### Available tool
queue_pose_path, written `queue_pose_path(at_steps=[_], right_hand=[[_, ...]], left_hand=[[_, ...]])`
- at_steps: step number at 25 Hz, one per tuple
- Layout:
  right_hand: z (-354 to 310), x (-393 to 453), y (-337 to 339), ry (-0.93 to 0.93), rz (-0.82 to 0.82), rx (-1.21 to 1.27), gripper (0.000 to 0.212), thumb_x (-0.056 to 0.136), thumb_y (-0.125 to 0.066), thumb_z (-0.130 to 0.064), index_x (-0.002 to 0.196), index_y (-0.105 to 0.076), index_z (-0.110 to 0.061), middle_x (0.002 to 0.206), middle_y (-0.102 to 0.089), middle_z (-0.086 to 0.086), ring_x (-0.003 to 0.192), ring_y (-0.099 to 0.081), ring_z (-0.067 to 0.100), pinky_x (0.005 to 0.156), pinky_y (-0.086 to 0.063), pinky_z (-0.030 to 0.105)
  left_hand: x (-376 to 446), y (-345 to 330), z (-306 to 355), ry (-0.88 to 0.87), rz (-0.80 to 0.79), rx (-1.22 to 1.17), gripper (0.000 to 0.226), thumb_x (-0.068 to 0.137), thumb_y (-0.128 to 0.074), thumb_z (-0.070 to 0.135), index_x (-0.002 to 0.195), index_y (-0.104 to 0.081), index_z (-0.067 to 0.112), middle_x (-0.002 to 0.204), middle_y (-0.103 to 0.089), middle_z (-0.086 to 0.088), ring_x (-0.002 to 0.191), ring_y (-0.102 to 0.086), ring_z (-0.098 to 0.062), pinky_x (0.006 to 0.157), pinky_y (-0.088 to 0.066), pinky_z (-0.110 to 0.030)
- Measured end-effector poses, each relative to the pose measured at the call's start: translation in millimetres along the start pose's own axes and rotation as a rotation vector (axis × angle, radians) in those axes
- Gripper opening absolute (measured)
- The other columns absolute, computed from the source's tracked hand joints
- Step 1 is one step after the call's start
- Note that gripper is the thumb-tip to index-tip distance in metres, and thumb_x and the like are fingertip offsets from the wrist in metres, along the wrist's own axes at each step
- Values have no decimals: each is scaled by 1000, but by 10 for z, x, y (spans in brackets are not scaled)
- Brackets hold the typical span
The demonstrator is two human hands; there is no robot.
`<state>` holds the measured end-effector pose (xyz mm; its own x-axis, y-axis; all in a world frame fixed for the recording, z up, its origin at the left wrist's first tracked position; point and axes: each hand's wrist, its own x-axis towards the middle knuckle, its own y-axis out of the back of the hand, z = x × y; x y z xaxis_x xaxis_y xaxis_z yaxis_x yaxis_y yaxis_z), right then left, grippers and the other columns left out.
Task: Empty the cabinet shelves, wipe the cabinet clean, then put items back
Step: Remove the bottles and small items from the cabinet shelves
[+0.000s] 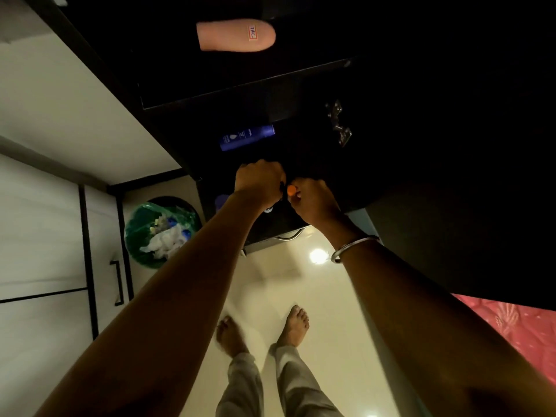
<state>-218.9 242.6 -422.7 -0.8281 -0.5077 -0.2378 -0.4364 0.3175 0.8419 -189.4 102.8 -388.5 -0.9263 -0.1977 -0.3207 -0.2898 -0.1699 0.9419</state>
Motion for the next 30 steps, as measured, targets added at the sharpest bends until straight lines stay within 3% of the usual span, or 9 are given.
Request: queue_pose_path(at_steps=[4, 9, 13, 16, 21, 24, 27, 30], right_hand=[[83, 16, -129, -12, -26, 16, 15, 95, -57, -21, 89, -67, -12, 84, -67, 13, 81, -66, 34, 62, -44, 28], [129, -20, -139, -1, 8, 41, 11, 94, -60, -20, 91, -66, -12, 82, -68, 13, 80, -66, 35, 59, -39, 24], [107, -32, -119, 11, 26, 38, 12, 93, -62, -21, 101, -66, -13, 90, -70, 14, 86, -68, 37, 63, -42, 26], [87, -40, -90, 18, 31, 16, 21, 91, -62, -18, 111, -64, -16, 96, -69, 14, 91, -67, 38, 66, -49, 29], [-1, -56, 88, 16, 69, -15, 37, 85, -67, -16, 122, -60, -17, 104, -69, 15, 96, -67, 37, 72, -54, 35], [-149, -100, 290, 27, 179, -60, 33, 83, -70, -23, 114, -63, -16, 104, -68, 12, 94, -68, 32, 68, -53, 30], [-378, -195, 603, 89, 331, -29, 24, 76, -68, -10, 100, -67, -13, 102, -67, 10, 90, -67, 31, 65, -42, 25], [-738, -232, 1005, 141, 436, 35, 20, 75, -57, -8, 92, -65, -15, 100, -65, 7, 87, -64, 29, 64, -46, 29]], left_hand=[[25, -130, 41, -41, -55, 91, 24, 94, -62, 27, 114, -64, 13, 101, -70, -8, 97, -69, -26, 85, -52, -37], [-6, -242, 23, -68, -34, 119, 16, 95, -59, 24, 106, -63, 13, 92, -69, -6, 88, -69, -24, 83, -54, -37], [-20, -250, 56, -73, -30, 147, 21, 94, -62, 25, 114, -64, 18, 101, -70, -4, 94, -68, -22, 85, -51, -36], [-24, -217, 71, -70, -30, 155, 29, 94, -63, 26, 122, -61, 21, 109, -69, -2, 101, -67, -22, 90, -48, -37], [-54, 32, 65, -63, -1, 121, 23, 95, -62, 32, 114, -63, 20, 105, -70, -3, 100, -68, -23, 87, -48, -37], [-206, 290, 16, -86, 82, 34, 19, 95, -59, 33, 106, -66, 19, 92, -71, -3, 88, -70, -23, 79, -51, -33], [-469, 599, -73, -92, 268, -134, 21, 91, -59, 22, 110, -66, 20, 97, -70, -6, 86, -70, -28, 72, -52, -32], [-700, 981, -145, -92, 454, -314, 25, 86, -61, 19, 110, -67, 18, 104, -69, -8, 91, -68, -31, 69, -55, -36]])
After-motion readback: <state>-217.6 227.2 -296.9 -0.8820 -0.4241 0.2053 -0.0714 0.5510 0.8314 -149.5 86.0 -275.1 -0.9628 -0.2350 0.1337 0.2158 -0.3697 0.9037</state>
